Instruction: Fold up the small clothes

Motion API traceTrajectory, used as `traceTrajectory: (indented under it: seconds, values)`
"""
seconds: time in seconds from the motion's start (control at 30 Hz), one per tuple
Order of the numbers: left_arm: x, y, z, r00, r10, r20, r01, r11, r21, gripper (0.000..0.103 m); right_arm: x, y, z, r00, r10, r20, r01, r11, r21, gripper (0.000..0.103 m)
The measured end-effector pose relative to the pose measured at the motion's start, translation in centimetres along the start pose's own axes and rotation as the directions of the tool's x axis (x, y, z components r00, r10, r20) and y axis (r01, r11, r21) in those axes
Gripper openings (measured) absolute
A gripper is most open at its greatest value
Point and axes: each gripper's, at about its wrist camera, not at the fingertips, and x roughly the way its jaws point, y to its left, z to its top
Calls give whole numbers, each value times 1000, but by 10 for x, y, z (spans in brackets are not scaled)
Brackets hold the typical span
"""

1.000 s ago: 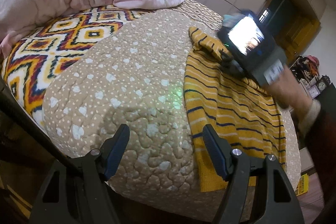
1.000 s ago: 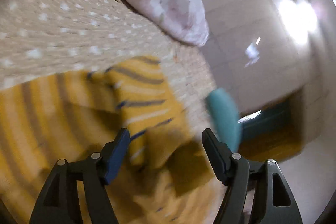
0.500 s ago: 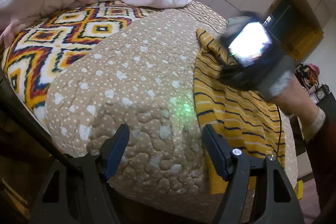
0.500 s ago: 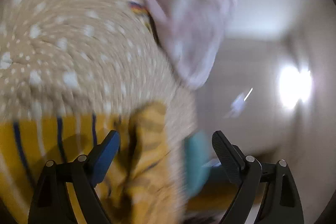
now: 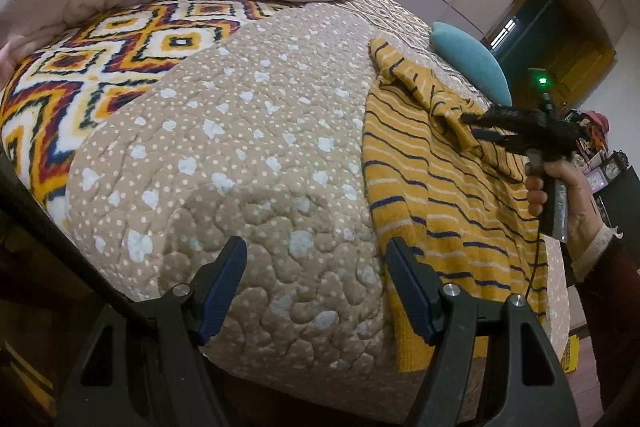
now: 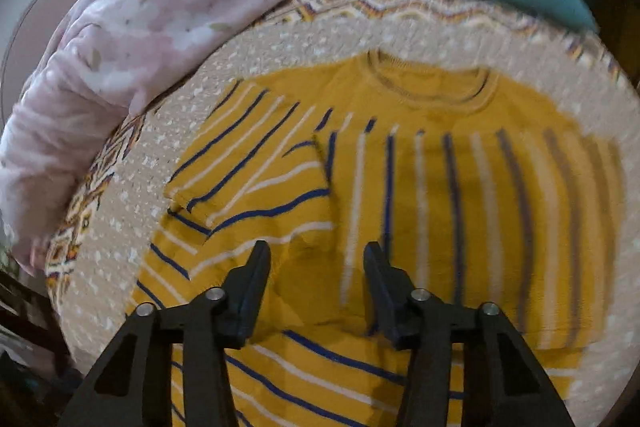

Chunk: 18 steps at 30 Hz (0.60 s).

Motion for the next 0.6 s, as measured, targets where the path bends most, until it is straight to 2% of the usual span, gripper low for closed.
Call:
traceTrajectory:
  seconds: [0.07,0.13,0.17,0.3,0.4,0.47,0.57,0.6]
  values:
    - [1,2,1,1000,-7,-3,7,1000,-5,71,16,7,-8,999,-23,-47,23,1000,1,35]
    - [3,5,1,1000,-13,-6,13,1000,-11,71,17,10,-8,999,-10,-53,10,1000,-4,12]
    - [4,7,2,1000,-17,-7,17,1000,-15,71,15,11,-7,998,13,-54,-12,1000,3,10]
    - [5,13,5,999,-49,-8,49,998,-36,71,3,29,5,997,67,-33,-67,998,-12,9]
    - [4,14,7,999,-52,-3,52,998,-31,71,2,56,31,994,106,-11,-106,994,-32,9]
    - [4,16,7,999,-48,-3,48,998,-37,71,9,81,53,995,98,15,-97,994,-57,10]
    - [2,19,7,999,-35,-1,34,998,-45,71,24,113,83,990,137,21,-135,988,-70,17]
    - [1,20,8,999,-35,-2,35,998,-50,71,24,120,88,990,138,33,-135,988,-81,25]
